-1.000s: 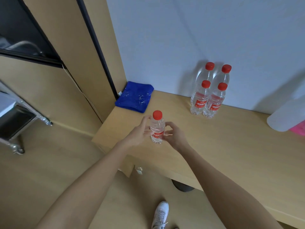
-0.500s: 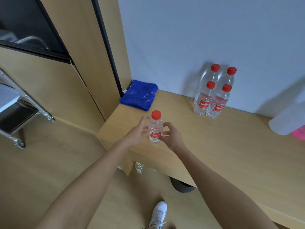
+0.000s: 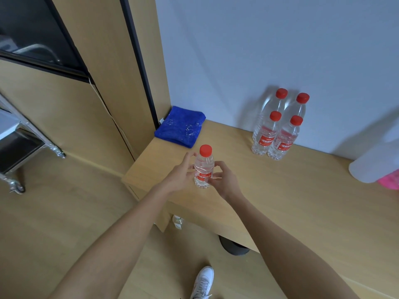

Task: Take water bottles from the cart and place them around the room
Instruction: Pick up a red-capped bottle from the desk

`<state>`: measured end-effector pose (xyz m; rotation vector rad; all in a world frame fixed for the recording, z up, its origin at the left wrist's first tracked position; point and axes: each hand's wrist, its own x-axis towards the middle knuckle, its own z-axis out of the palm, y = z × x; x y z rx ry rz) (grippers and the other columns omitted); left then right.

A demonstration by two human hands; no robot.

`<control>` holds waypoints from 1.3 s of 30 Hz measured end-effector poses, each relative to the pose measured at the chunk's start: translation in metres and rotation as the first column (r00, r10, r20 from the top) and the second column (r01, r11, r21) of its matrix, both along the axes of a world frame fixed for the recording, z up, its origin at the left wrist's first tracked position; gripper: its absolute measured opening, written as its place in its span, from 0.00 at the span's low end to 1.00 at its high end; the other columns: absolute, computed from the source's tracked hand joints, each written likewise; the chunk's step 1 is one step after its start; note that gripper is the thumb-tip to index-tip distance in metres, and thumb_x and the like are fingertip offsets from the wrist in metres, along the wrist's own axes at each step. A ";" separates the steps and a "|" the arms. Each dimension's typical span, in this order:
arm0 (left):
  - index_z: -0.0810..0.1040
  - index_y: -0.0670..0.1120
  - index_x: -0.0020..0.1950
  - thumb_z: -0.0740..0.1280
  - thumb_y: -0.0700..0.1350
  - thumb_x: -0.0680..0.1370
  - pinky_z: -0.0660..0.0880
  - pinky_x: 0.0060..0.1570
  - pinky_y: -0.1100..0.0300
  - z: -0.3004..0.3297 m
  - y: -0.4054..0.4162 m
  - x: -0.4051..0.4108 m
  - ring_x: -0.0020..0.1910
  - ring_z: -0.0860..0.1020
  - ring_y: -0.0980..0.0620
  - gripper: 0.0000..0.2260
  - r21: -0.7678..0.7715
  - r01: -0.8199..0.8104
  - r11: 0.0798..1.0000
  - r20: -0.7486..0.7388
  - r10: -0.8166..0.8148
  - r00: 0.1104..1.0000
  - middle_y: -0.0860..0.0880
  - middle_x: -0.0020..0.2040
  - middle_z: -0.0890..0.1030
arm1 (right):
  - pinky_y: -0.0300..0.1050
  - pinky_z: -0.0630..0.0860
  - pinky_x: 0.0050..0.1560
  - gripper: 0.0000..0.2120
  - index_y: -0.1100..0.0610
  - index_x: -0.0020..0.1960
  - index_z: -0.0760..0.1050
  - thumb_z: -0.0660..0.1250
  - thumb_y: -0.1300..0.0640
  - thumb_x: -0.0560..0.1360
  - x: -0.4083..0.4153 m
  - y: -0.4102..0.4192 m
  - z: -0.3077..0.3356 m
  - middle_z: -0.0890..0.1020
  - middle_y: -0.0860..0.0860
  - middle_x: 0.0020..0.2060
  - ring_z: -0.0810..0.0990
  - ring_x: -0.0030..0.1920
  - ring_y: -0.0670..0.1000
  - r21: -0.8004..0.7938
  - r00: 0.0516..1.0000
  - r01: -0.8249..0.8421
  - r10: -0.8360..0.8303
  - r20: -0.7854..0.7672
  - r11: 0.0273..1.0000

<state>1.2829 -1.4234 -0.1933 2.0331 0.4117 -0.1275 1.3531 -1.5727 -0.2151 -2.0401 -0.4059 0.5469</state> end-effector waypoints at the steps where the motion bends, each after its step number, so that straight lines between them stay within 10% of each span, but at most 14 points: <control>1: 0.55 0.59 0.69 0.62 0.44 0.80 0.66 0.65 0.52 0.000 0.000 0.002 0.68 0.69 0.51 0.23 -0.003 0.001 1.000 0.001 -0.001 1.000 0.47 0.70 0.70 | 0.36 0.70 0.35 0.19 0.50 0.60 0.70 0.70 0.57 0.72 0.002 0.000 0.000 0.79 0.52 0.43 0.78 0.46 0.50 0.001 1.000 0.002 -0.002 -0.001 1.000; 25: 0.43 0.58 0.75 0.67 0.43 0.77 0.67 0.65 0.56 0.009 -0.003 0.011 0.66 0.72 0.49 0.38 -0.048 0.074 0.996 -0.058 -0.076 0.995 0.43 0.74 0.64 | 0.43 0.72 0.47 0.30 0.49 0.67 0.63 0.73 0.52 0.70 0.011 0.001 -0.006 0.77 0.57 0.59 0.76 0.58 0.54 0.002 1.000 0.000 0.000 -0.005 1.000; 39: 0.58 0.56 0.72 0.67 0.42 0.77 0.70 0.65 0.54 -0.001 0.005 0.021 0.66 0.73 0.52 0.28 0.015 0.046 0.999 0.056 -0.047 0.997 0.49 0.69 0.72 | 0.41 0.72 0.47 0.28 0.50 0.67 0.68 0.73 0.53 0.70 0.019 0.003 -0.004 0.79 0.52 0.56 0.77 0.51 0.48 0.033 1.000 -0.015 0.014 0.021 0.999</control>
